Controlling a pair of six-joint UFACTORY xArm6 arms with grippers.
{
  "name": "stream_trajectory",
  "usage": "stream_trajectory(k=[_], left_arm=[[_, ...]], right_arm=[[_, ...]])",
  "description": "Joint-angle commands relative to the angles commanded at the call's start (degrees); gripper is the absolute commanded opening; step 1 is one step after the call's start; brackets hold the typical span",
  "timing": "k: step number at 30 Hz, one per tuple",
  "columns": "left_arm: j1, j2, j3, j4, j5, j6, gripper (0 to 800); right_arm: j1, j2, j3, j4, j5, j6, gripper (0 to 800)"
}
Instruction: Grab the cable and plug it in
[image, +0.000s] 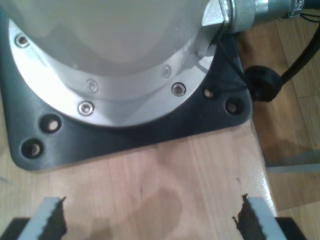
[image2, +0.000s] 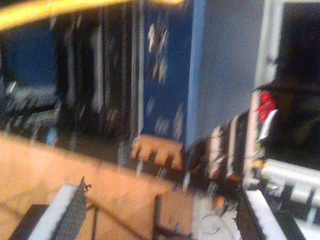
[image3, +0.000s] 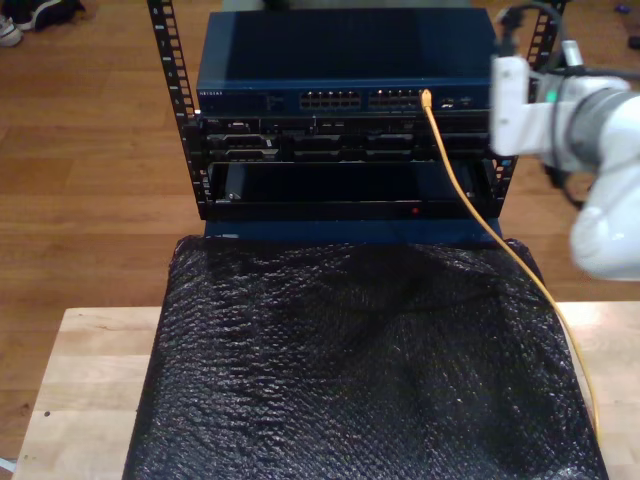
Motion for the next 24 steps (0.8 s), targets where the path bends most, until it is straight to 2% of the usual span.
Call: stream_trajectory(k=[4, 7, 24], left_arm=[[0.00, 0.00, 0.00, 0.00, 0.00, 0.00, 800], [0.00, 0.00, 0.00, 0.00, 0.00, 0.00, 800], [0.00, 0.00, 0.00, 0.00, 0.00, 0.00, 800]], right_arm=[[-4.48, -2.11, 0.00, 0.00, 7.56, -5.80, 738], [-9.23, -3.34, 0.00, 0.18, 13.19, -10.99, 793], [-32.44, -9.14, 1.41, 0.26, 35.34, -29.36, 796]])
